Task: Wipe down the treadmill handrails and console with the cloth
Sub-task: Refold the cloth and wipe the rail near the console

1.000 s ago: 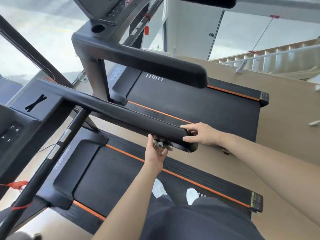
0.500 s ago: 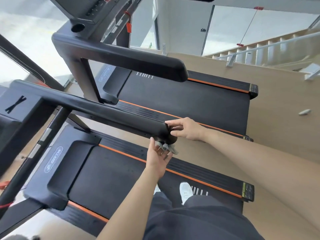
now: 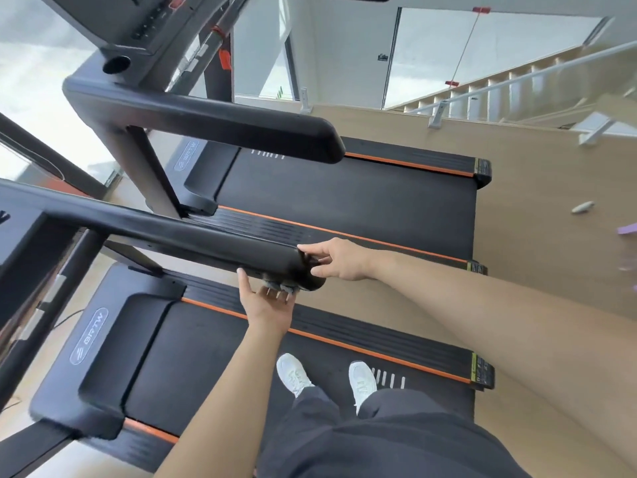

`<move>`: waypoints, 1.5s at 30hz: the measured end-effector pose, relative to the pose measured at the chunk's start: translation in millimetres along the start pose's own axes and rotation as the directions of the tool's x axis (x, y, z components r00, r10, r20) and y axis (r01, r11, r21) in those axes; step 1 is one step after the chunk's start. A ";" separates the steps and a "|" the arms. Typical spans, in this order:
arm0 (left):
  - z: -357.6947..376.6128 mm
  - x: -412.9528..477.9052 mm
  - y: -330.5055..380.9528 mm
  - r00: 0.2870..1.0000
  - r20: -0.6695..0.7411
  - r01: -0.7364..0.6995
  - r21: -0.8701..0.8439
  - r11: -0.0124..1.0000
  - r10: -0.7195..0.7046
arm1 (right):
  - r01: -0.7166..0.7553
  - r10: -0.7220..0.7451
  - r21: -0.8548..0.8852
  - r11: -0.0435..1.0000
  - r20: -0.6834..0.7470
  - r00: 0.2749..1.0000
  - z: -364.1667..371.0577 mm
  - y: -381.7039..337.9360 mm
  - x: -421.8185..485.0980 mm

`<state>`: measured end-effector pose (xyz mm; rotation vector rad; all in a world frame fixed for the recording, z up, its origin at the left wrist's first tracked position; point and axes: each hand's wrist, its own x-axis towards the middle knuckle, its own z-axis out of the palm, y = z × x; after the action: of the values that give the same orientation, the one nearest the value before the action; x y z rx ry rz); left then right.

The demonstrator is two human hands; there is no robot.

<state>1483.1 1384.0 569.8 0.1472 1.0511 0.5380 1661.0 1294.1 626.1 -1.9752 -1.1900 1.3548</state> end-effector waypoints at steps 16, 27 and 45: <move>8.0 -36.8 5.1 0.991 -0.117 0.082 0.100 0.992 -0.070 | 0.026 -0.027 0.072 0.997 0.021 0.999 -12.0 -0.2 2.9; 34.7 -51.3 18.9 0.881 -0.312 -0.271 0.284 0.920 0.356 | -0.041 0.031 -0.015 0.999 -0.415 0.909 44.4 -17.5 -1.9; 9.0 -8.1 163.5 0.592 0.610 -0.544 0.784 -0.298 0.526 | 0.029 -0.151 -0.226 0.974 -0.541 0.828 50.1 -142.2 107.0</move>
<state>1430.3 1522.2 640.4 2.1379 1.1113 0.5055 1574.4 1454.0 659.4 -2.2084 -1.1445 0.5428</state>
